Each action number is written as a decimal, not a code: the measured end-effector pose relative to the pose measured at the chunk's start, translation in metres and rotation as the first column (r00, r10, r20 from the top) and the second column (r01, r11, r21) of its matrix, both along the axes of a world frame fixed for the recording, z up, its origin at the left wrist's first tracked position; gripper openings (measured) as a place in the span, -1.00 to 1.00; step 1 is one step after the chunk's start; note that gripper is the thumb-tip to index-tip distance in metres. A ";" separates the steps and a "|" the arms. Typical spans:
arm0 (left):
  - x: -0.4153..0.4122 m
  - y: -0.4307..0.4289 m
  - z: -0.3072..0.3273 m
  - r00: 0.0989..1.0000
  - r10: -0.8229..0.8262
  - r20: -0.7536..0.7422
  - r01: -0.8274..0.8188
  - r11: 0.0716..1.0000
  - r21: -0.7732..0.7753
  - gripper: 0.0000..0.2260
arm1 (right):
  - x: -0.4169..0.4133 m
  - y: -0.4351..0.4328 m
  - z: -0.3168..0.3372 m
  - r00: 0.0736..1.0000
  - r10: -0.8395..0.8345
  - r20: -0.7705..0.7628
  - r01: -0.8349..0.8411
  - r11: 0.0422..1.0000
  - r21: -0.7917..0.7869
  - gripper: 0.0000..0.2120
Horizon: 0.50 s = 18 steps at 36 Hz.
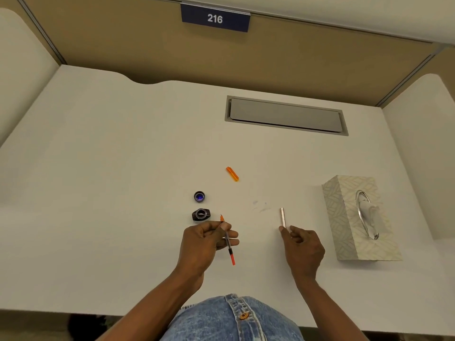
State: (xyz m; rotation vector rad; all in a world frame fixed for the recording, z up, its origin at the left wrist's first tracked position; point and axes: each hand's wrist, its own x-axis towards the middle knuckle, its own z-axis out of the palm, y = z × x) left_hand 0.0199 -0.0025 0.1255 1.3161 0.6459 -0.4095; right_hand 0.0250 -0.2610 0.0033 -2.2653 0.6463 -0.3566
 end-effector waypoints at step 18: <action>0.000 0.008 -0.005 0.975 0.161 -0.156 -0.190 0.963 -0.190 -0.79 | -0.043 0.086 0.087 0.867 0.494 0.063 -0.497 0.848 0.184 -0.82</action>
